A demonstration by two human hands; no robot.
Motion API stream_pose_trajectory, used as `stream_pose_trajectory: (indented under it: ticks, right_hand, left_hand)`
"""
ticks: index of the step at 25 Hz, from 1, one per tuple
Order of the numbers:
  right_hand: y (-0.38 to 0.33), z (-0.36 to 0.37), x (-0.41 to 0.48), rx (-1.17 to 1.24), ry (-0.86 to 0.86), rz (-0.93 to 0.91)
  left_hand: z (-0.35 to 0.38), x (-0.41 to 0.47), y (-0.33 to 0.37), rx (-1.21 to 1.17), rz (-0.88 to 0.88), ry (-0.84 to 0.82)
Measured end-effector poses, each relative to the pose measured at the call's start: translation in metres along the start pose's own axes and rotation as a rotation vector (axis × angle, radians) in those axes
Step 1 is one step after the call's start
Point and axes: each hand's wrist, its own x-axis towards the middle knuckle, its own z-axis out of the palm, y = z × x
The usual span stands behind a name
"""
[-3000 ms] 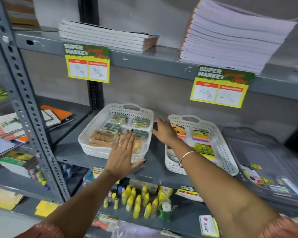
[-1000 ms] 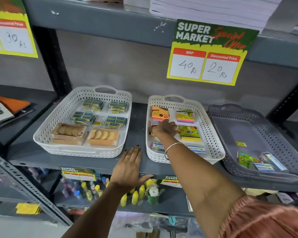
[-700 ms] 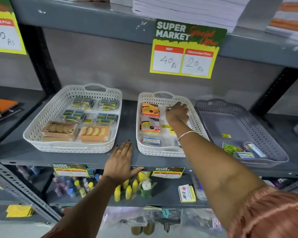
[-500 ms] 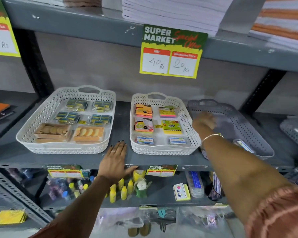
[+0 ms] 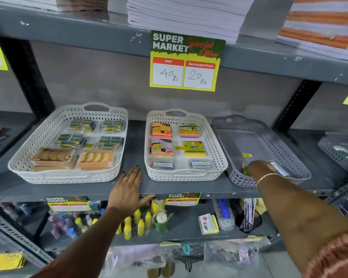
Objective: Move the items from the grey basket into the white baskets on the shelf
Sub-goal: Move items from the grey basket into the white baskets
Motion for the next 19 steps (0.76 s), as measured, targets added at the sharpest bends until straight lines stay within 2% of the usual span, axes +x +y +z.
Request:
stream_pose_trajectory:
  ticks: [4,9,13,19]
  right_hand:
    - [0.001,-0.02,-0.012,-0.075,0.15,-0.167]
    - [-0.05,-0.089,-0.049,0.07,0.403,-0.358]
    - [-0.103,-0.094,-0.095,-0.01,0.358,-0.626]
    - [-0.13,-0.063,-0.109,-0.217,0.253,-0.702]
  left_hand:
    - [0.0,0.001,0.0,0.007,-0.002,0.007]
    - [0.001,0.001,0.001,-0.004,-0.001,0.01]
    - [0.002,0.0,0.0,-0.007,-0.008,0.044]
    - [0.003,0.001,0.0,-0.014,0.004,0.057]
